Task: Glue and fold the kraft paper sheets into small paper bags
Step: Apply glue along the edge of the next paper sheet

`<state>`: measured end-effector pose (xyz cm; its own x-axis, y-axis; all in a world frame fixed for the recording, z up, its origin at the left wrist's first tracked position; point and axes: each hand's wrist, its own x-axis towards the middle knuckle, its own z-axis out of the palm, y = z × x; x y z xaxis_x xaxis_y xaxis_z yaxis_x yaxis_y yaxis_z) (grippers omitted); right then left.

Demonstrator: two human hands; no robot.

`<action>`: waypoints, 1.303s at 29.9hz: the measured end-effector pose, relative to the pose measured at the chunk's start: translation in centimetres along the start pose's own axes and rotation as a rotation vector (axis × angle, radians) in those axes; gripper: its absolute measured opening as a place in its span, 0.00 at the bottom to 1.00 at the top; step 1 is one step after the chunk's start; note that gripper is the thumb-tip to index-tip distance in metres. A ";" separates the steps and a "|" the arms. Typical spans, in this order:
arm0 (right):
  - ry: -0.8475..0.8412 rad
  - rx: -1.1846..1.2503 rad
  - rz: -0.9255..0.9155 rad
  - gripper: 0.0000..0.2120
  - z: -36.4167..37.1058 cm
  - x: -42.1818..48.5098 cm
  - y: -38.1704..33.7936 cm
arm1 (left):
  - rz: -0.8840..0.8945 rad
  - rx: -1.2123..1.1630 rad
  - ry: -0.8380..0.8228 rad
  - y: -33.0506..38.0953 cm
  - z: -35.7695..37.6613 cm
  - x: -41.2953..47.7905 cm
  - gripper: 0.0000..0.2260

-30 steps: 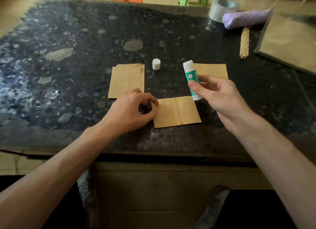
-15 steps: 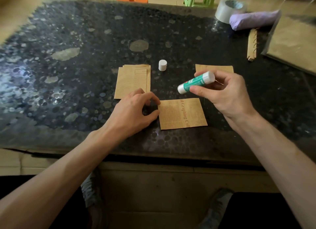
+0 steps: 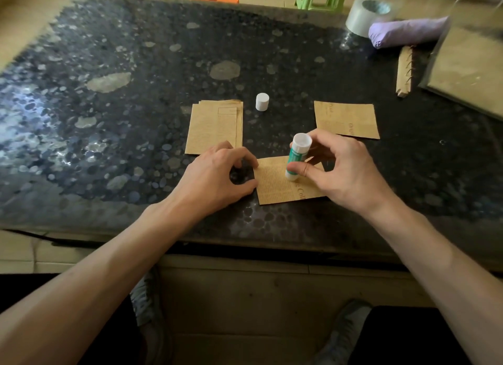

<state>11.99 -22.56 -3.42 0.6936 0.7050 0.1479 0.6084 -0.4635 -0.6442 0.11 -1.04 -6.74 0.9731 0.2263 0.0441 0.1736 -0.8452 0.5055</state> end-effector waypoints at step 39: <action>0.326 0.173 0.206 0.16 4.4 9.3 0.5 | -0.060 -0.027 0.235 0.3 -0.2 0.4 0.10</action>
<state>17.03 -13.93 -5.63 0.8967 0.3874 0.2140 0.3894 -0.4607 -0.7976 0.50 -1.17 -6.41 0.8986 0.3845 0.2113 0.2223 -0.8143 0.5363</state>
